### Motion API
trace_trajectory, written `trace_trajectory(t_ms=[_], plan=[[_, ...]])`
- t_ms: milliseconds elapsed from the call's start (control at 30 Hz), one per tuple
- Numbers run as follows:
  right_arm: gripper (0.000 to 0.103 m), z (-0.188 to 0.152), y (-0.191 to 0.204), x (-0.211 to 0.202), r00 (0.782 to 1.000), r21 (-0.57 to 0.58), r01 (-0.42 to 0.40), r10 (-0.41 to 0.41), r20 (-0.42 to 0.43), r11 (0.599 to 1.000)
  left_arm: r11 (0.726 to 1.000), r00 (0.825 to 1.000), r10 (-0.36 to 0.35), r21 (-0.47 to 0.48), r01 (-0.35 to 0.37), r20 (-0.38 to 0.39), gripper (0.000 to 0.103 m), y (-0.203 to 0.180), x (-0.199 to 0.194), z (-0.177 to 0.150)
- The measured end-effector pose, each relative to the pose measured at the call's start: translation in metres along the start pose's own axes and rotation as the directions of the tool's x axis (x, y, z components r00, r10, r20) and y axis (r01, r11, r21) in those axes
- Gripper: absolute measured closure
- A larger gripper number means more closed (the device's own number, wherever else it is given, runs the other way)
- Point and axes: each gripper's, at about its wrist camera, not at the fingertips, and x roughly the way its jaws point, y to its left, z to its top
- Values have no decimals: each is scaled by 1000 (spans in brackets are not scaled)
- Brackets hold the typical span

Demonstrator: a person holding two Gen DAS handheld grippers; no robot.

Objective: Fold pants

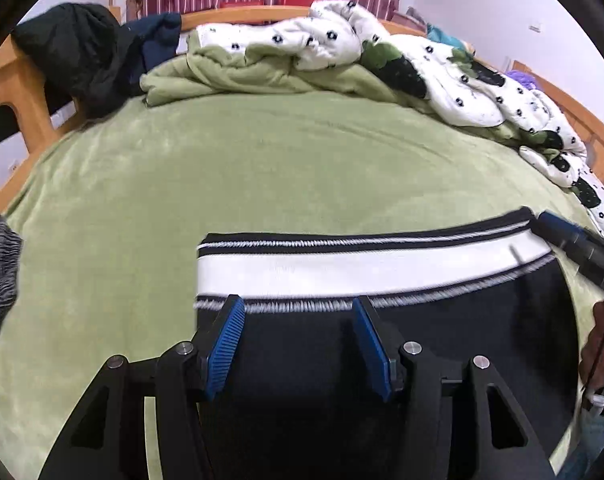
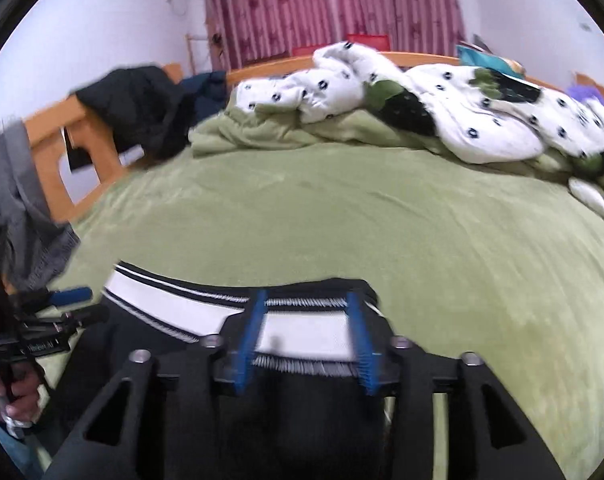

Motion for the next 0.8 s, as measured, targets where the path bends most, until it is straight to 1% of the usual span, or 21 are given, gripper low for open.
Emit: trace_trajectory(t_ms=[33,67,100,133,200,367,467,567,633,700,733,767,800], plan=[[43,-2,1,12,999,-10,31,-32,-10,999,1000,1000,13,-6,-13,-12,49,2,10,0],[42,-5,2,21,998,-27,65,-65,-2,998,1000,1000,21,-11,-22,-22,48,4,17,0],[42,-8,4,28,996,-52,93,-94,-6,994,1000,1000,9,-22,-9,-27,47,6,22,-2],[42,-9,5,35,993,-82,114,-116,-28,990,999,999,-18,-46,17,-28,47,10,26,-3],[43,-6,3,38,993,-81,110,-113,-36,991,997,999,-39,-67,37,-28,47,14,29,-2],[43,-7,-4,44,995,-53,87,-90,-47,995,997,998,-37,-63,34,-54,46,12,37,0],[43,-10,-3,36,994,-53,93,-95,-45,994,998,997,-34,-47,31,-73,46,10,32,-1],[42,-13,-1,16,993,-53,113,-115,-27,992,997,987,-74,-15,73,-140,46,5,16,-10],[42,-19,-1,1,993,-23,105,-106,-45,994,995,981,-86,28,93,-174,45,-3,3,-22],[42,-28,-2,-15,995,0,82,-82,-55,997,994,984,-56,81,70,-167,45,-15,-10,-38],[42,-36,-2,-23,996,2,67,-67,-58,998,993,987,-25,113,44,-156,45,-22,-20,-52],[42,-47,-1,-32,996,-1,55,-55,-66,998,992,990,-14,122,32,-143,45,-26,-27,-60],[42,-58,-2,-39,996,-9,60,-61,-70,998,992,991,-20,118,36,-130,45,-29,-36,-71]])
